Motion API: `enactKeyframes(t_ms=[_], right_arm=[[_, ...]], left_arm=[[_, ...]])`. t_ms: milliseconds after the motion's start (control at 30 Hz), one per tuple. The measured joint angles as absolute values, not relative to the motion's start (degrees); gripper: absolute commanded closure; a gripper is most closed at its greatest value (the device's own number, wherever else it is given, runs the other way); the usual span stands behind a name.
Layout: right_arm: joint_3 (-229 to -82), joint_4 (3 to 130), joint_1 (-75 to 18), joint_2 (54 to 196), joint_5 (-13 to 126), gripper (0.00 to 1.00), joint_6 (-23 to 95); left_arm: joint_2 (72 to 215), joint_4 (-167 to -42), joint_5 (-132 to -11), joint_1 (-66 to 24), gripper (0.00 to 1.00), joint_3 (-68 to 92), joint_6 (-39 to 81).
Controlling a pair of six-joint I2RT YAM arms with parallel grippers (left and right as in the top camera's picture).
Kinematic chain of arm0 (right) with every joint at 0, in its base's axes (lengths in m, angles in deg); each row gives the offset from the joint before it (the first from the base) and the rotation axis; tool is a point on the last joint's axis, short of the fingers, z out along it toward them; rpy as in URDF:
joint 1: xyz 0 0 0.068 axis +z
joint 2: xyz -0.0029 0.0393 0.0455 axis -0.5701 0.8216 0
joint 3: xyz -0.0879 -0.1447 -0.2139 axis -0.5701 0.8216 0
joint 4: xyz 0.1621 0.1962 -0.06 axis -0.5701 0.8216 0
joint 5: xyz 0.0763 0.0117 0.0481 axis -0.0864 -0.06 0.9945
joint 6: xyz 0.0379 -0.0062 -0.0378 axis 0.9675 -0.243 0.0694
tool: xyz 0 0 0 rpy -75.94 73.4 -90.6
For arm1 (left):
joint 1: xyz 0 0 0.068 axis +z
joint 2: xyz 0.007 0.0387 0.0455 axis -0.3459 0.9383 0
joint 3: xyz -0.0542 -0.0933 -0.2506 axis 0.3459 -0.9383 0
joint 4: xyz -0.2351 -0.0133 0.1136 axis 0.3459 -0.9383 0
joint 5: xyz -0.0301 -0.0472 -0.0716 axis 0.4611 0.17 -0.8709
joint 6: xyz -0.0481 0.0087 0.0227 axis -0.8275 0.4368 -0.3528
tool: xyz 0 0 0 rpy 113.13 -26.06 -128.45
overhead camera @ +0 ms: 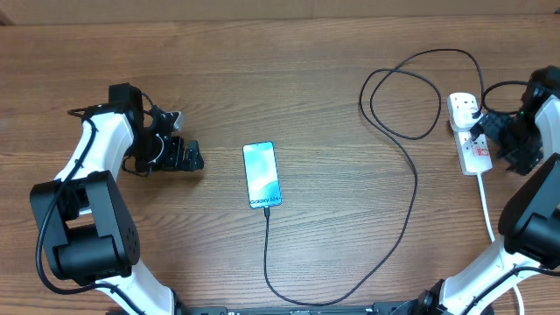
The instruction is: Plug charger to phone and switch on socket
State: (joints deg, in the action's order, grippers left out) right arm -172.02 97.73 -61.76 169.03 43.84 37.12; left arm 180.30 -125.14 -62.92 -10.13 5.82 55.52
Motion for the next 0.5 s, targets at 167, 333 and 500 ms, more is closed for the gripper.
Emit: enactKeyframes(t_ms=[167, 333, 500], right_arm=[[-172.1, 98.1, -61.7, 168.8, 43.8, 0.0, 36.1], [-172.1, 97.1, -61.7, 168.8, 43.8, 0.0, 35.6], [-172.1, 95.4, -61.7, 168.8, 43.9, 0.0, 35.6]], left_arm=[[180.3, -125.1, -62.9, -10.1, 0.0, 5.8, 55.5], [180.3, -125.1, -62.9, -10.1, 0.0, 5.8, 55.5], [180.3, -125.1, -62.9, -10.1, 0.0, 5.8, 55.5]])
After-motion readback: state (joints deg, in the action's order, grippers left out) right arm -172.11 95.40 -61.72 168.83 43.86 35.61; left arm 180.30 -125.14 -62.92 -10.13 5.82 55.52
